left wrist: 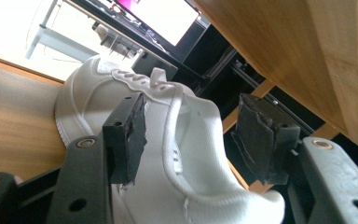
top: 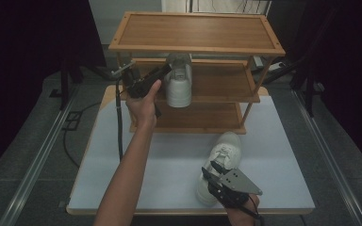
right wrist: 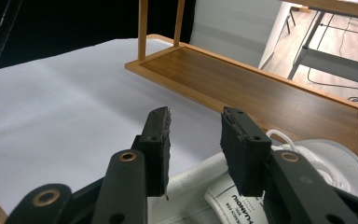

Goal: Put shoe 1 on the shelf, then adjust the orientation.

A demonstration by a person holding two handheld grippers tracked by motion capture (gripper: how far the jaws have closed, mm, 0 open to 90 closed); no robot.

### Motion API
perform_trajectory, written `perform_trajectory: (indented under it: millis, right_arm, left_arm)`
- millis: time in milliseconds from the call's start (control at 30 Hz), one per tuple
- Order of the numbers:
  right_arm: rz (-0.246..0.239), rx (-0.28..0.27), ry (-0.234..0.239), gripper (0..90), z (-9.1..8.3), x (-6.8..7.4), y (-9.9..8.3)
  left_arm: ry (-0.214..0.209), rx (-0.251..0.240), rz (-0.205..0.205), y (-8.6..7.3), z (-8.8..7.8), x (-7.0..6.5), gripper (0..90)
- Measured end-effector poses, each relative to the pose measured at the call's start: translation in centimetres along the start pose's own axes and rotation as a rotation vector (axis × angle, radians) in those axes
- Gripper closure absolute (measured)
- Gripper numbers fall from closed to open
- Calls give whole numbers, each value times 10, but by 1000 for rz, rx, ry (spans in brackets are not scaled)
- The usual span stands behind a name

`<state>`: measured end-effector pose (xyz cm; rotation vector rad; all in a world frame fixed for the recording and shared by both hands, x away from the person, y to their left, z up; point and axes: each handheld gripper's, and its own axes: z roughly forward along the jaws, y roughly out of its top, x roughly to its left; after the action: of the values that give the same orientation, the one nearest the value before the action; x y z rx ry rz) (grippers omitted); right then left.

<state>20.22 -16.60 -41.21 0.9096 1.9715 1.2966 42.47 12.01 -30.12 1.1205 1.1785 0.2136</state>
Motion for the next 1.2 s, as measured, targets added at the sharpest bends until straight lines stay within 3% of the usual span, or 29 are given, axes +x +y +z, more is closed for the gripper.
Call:
perform_trajectory:
  millis: [67,300,333,467,500,667,733,767,800,833,967,1200]
  right_arm:
    - [0,-1,1,622,0,0,0]
    - [3,-5,7,623,0,0,1]
    - [4,-5,9,627,0,1,1]
    - [3,-10,17,662,-1,1,2]
    - [-8,-7,37,730,-2,4,3]
    - [-89,35,80,855,1,21,4]
    - [-104,54,85,866,4,25,2]
    - [-140,107,90,877,10,30,-2]
    - [-140,107,90,877,10,30,-2]
    - [-163,155,82,889,16,34,-9]
    - [-208,177,37,897,16,40,-10]
    - [-217,197,30,900,11,43,-15]
  left_arm:
    - [-3,9,22,-3,-7,-1,428]
    - [-22,31,35,-11,-17,-4,426]
    - [-28,45,56,-12,-21,-5,425]
    - [-41,48,75,-13,-27,-7,423]
    - [-46,49,80,-14,-29,-8,420]
    - [-67,65,103,-20,-43,-9,412]
    - [-64,74,112,-23,-48,-8,410]
    - [-68,80,118,-25,-50,-8,409]
    - [-67,88,123,-27,-52,-7,409]
    - [-70,90,124,-30,-54,-7,407]
    - [-81,123,144,-41,-65,-3,404]
    - [-90,149,160,-53,-77,1,404]
